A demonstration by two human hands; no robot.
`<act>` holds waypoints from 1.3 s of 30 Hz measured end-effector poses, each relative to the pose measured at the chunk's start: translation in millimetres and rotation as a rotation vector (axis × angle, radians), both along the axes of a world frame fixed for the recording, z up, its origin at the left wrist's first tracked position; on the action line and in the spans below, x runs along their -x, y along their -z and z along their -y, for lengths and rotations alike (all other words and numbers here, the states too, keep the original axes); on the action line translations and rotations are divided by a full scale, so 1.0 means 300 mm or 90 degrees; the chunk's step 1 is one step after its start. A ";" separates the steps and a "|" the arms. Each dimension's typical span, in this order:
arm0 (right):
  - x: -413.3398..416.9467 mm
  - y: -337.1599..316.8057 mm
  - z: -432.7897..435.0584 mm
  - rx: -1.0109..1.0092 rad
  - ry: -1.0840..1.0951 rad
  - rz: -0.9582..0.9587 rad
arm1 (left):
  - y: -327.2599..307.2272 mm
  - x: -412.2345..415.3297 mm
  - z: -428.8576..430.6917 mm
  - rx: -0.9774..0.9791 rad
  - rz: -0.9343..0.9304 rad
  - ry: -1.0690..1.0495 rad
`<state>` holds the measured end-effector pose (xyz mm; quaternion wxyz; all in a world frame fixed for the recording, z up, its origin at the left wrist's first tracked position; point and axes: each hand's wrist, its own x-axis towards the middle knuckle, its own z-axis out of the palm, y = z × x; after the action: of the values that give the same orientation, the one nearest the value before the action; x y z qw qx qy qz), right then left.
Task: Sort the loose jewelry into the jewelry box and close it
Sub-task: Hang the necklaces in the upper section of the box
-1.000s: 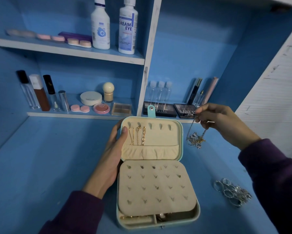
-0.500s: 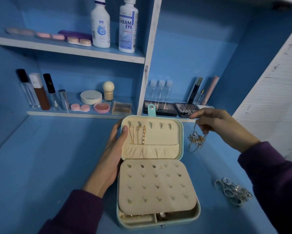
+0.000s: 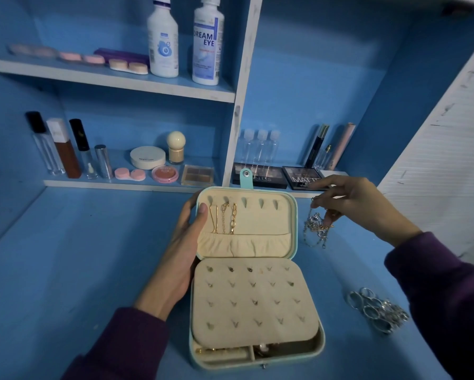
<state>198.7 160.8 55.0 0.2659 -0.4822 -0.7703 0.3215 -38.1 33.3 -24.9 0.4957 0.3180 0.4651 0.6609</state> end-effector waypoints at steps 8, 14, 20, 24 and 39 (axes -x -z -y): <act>-0.002 0.002 -0.015 -0.117 0.006 0.145 | 0.000 -0.002 -0.002 0.001 0.001 -0.008; 0.000 -0.033 -0.009 -0.199 0.013 0.161 | -0.002 -0.004 -0.001 -0.008 -0.003 -0.010; -0.002 -0.057 -0.004 -0.371 -0.008 0.265 | -0.001 -0.001 0.001 -0.005 -0.005 -0.006; 0.002 -0.097 0.007 -0.465 -0.018 0.235 | -0.002 -0.001 -0.001 -0.003 -0.002 -0.004; 0.073 -0.127 0.047 -0.223 -0.053 -0.049 | 0.005 -0.005 -0.004 0.001 -0.016 -0.010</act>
<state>176.9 146.6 93.1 0.3616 -0.3838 -0.8230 0.2113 -36.6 34.3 -26.4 0.4849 0.3224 0.4741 0.6604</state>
